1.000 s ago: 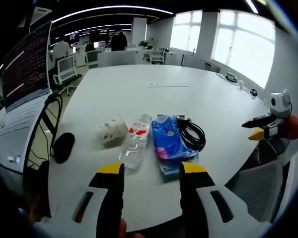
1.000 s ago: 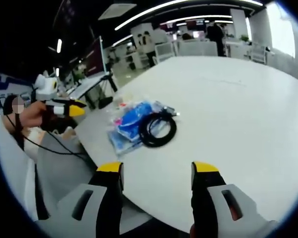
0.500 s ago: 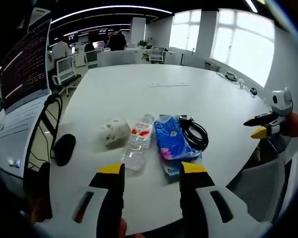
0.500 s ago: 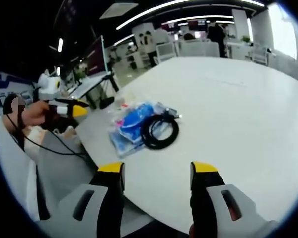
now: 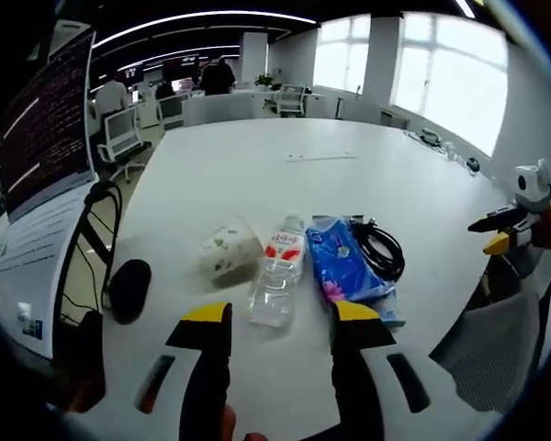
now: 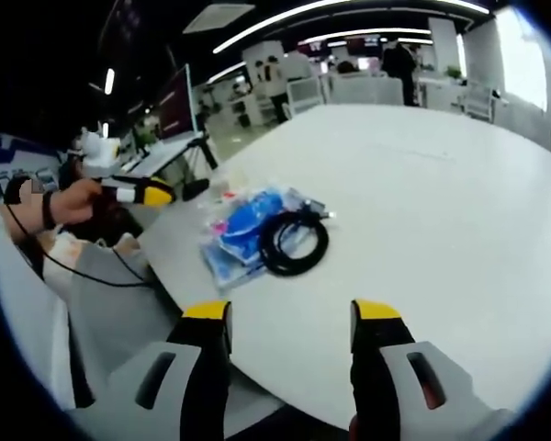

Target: Arrange the tabletop items into an orderly group along one side of the table until the central work area is clear of visible clutter.

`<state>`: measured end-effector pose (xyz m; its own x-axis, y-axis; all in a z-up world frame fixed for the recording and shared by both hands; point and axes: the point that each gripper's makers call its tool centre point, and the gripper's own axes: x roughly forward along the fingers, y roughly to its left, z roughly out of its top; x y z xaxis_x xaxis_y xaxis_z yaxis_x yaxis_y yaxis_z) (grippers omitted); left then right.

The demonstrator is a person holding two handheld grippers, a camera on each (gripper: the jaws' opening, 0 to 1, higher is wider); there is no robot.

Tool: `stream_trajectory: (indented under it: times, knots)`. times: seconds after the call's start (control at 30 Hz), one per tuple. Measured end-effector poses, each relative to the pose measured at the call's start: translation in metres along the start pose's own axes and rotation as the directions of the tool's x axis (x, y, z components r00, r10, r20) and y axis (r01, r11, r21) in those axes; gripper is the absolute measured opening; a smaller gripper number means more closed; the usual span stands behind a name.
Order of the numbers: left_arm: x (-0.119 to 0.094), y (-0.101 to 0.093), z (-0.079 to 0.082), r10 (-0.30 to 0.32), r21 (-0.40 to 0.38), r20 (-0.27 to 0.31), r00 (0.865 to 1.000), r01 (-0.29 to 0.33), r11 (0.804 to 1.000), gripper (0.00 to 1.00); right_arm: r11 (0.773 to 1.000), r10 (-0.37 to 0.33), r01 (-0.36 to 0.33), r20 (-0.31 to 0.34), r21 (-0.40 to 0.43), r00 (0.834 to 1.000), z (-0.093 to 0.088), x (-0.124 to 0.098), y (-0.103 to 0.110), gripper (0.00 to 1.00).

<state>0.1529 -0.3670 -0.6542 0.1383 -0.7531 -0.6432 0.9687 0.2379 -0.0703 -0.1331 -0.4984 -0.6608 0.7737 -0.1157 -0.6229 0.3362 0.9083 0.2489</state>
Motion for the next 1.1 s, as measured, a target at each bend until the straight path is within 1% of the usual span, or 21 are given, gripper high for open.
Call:
stream_trajectory:
  times: [0.2, 0.5, 0.6, 0.67, 0.73, 0.83, 0.93, 0.97, 1.07, 1.1]
  knots:
    - [0.008, 0.006, 0.006, -0.009, 0.025, -0.006, 1.0, 0.009, 1.0, 0.42, 1.0, -0.006, 0.006, -0.004, 0.009, 1.0, -0.004, 0.0, 0.002, 0.5]
    - [0.021, 0.02, 0.011, -0.018, 0.057, -0.018, 1.0, 0.019, 0.998, 0.42, 1.0, -0.008, 0.008, -0.021, 0.01, 1.0, -0.009, 0.0, 0.009, 0.49]
    - [0.026, 0.025, 0.013, -0.018, 0.075, -0.028, 0.999, 0.02, 0.997, 0.41, 1.0, -0.01, 0.01, -0.022, 0.011, 1.0, -0.009, 0.002, 0.009, 0.49]
    - [0.031, 0.032, 0.015, -0.004, 0.105, -0.046, 0.999, 0.009, 0.994, 0.41, 1.0, -0.01, 0.01, -0.022, 0.013, 1.0, -0.008, 0.003, 0.011, 0.49]
    - [0.036, 0.036, 0.019, 0.002, 0.126, -0.057, 0.998, 0.005, 0.992, 0.41, 1.0, -0.009, 0.009, -0.024, 0.012, 1.0, -0.007, 0.004, 0.012, 0.49]
    - [0.043, 0.041, 0.029, -0.003, 0.134, -0.052, 0.999, 0.01, 0.991, 0.41, 1.0, -0.006, 0.006, -0.03, 0.008, 1.0, -0.008, 0.006, 0.015, 0.49]
    - [0.049, 0.046, 0.03, 0.003, 0.19, -0.079, 0.997, 0.012, 0.982, 0.42, 1.0, -0.004, 0.004, -0.036, 0.006, 0.999, -0.009, 0.007, 0.017, 0.49]
    - [0.053, 0.049, 0.028, 0.012, 0.232, -0.101, 0.995, 0.012, 0.973, 0.42, 1.0, -0.003, 0.003, -0.038, 0.007, 0.999, -0.01, 0.008, 0.018, 0.49]
    - [0.062, 0.049, 0.028, -0.012, 0.242, -0.119, 0.993, 0.041, 0.969, 0.43, 1.0, 0.003, -0.003, -0.047, 0.0, 0.999, -0.012, 0.01, 0.023, 0.49]
    - [0.066, 0.05, 0.028, -0.016, 0.259, -0.128, 0.992, 0.049, 0.965, 0.43, 1.0, 0.004, -0.004, -0.049, 0.0, 0.999, -0.012, 0.01, 0.023, 0.49]
